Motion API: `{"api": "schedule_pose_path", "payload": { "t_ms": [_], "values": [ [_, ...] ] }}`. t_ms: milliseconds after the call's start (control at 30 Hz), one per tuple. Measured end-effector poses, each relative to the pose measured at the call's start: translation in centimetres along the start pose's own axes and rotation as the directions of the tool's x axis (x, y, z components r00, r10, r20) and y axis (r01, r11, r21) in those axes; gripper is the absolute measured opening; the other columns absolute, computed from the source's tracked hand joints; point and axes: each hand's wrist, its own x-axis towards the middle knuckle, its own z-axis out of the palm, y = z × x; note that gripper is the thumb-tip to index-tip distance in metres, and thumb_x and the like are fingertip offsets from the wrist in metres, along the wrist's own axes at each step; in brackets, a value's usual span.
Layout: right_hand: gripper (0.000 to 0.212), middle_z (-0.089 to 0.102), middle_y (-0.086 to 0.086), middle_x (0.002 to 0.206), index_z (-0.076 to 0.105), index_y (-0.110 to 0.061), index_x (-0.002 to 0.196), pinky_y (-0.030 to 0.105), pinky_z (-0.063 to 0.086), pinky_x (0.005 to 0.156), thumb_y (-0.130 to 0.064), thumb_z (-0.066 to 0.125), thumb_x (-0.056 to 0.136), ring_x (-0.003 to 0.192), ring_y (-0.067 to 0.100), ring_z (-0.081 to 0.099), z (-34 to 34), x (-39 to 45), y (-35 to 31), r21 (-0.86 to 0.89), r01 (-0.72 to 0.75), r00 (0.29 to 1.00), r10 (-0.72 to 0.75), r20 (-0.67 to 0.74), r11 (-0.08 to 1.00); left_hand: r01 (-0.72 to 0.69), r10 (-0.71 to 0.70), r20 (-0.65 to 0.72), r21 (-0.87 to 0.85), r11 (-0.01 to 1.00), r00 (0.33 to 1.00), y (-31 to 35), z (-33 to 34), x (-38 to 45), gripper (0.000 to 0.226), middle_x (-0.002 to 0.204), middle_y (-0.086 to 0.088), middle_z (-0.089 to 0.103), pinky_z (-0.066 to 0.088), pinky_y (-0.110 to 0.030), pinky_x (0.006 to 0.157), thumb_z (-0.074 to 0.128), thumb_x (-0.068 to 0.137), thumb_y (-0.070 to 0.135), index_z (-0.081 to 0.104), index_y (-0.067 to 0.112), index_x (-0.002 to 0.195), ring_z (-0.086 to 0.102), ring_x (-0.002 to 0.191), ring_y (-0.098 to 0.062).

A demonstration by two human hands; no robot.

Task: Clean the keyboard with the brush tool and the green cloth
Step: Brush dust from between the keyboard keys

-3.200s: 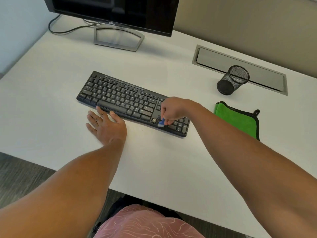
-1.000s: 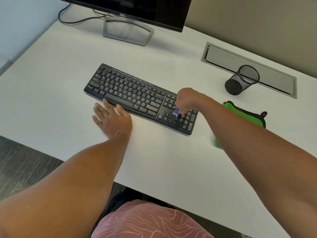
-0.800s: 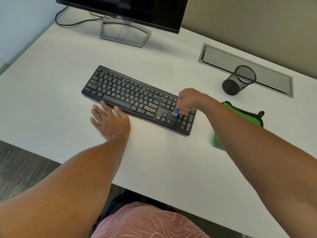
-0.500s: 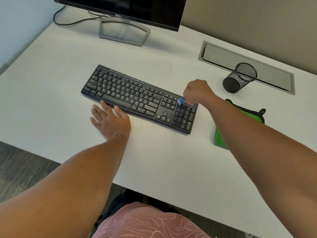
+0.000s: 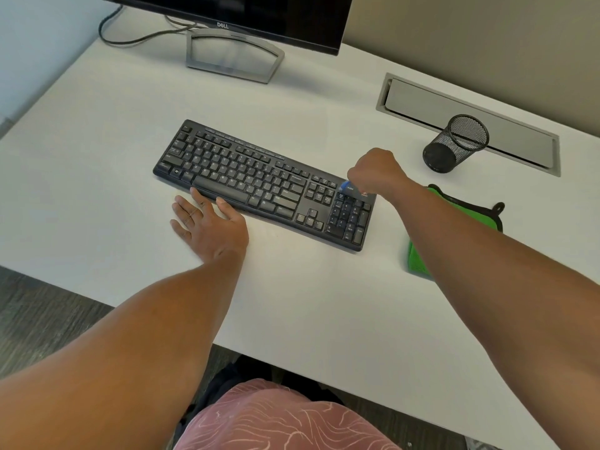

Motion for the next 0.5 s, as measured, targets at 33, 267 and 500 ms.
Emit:
{"api": "schedule_pose_path", "payload": {
  "t_ms": [33,267,500],
  "values": [
    [0.024,0.047,0.002,0.063,0.045,-0.011,0.059,0.025,0.034,0.046,-0.008,0.052,0.082,0.054,0.017,0.043,0.1,-0.1,-0.1,-0.002,0.004,1.0,-0.004,0.012,1.0,0.0,0.0,-0.001,0.0,1.0,1.0,0.0,0.0,0.0,0.064,0.169,-0.012,0.003,-0.006,-0.046,0.126,0.015,0.105,0.045,0.006,0.019,0.162,-0.004,0.156,-0.024],
    [0.021,0.056,0.005,0.064,0.054,-0.009,0.063,0.024,0.038,0.052,-0.007,0.05,0.084,0.053,0.016,0.048,0.6,0.0,-0.4,-0.051,0.051,0.982,-0.041,0.186,0.997,0.002,-0.002,-0.002,0.002,1.0,1.0,0.1,0.0,0.0,0.064,0.169,-0.012,0.003,-0.005,-0.046,0.126,0.015,0.105,0.045,0.006,0.019,0.162,-0.004,0.156,-0.024],
    [0.025,0.053,0.01,0.074,0.049,-0.008,0.061,0.027,0.031,0.051,-0.012,0.048,0.086,0.06,0.019,0.047,1.6,0.2,-0.7,-0.313,0.209,0.969,-0.153,0.194,0.926,0.0,0.001,-0.006,0.005,1.0,1.0,0.0,0.0,0.0,0.064,0.169,-0.012,0.003,-0.005,-0.046,0.126,0.014,0.105,0.045,0.006,0.019,0.162,-0.004,0.156,-0.024]
  ]
}}
